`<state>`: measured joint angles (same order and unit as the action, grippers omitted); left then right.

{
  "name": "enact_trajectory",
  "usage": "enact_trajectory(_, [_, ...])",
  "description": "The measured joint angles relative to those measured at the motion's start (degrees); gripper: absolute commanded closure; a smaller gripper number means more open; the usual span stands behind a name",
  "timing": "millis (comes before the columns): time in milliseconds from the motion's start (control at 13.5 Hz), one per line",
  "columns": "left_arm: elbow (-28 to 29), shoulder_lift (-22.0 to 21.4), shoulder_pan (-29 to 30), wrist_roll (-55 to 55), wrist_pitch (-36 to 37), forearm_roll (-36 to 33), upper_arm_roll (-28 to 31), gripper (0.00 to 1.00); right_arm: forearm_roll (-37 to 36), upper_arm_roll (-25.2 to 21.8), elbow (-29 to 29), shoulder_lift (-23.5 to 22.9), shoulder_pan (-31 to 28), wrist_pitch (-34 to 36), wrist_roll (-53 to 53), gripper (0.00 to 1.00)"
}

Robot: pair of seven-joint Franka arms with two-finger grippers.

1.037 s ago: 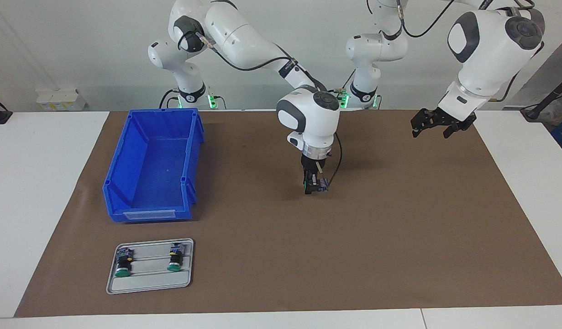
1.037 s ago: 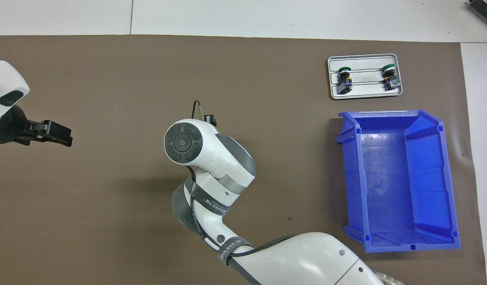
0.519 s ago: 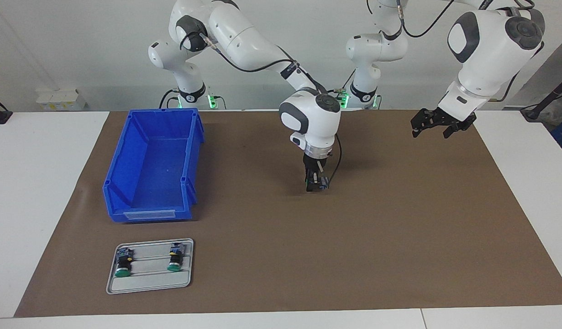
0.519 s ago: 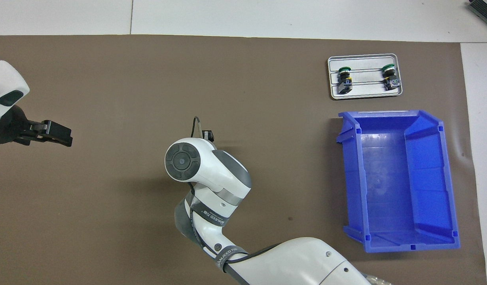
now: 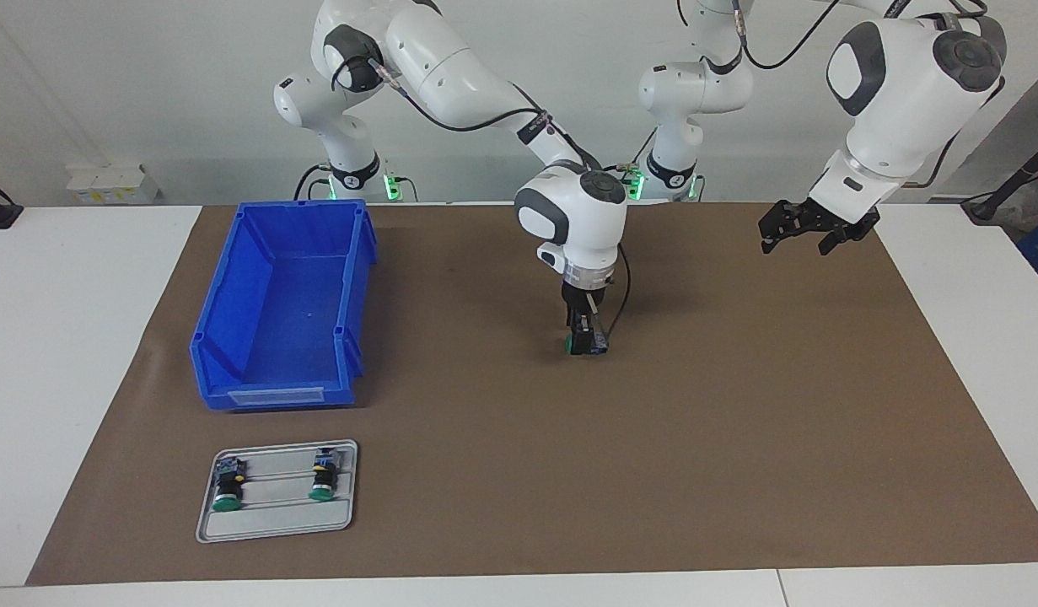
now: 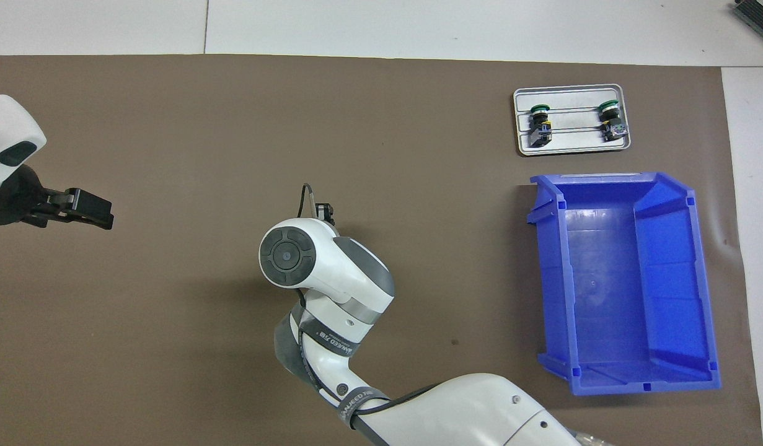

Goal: Place and press button with both arms

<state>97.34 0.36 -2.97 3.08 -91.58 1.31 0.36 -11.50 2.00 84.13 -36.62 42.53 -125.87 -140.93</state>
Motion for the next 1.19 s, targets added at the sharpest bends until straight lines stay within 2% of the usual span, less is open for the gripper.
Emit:
enact_trajectory(74, [0.00,0.00,0.00,0.00,0.00,0.00,0.00,0.00,0.05,0.00,-0.11,0.35,-0.18,-0.01,0.00,0.04])
enact_trajectory(370, [0.00,-0.01,0.00,0.00,0.00,0.00,0.00,0.00,1.44,0.00,-0.12,4.10,-2.71,0.39,4.77,0.01])
enact_trajectory(667, [0.00,-0.01,0.00,0.00,0.00,0.00,0.00,0.00,6.72,-0.02,0.05,10.17,-8.75,5.17,18.08,0.01])
enact_trajectory(1185, [0.00,-0.02,0.00,0.00,0.00,0.00,0.00,0.00,9.39,0.03,2.19,18.68,-18.47,12.60,42.52,0.01])
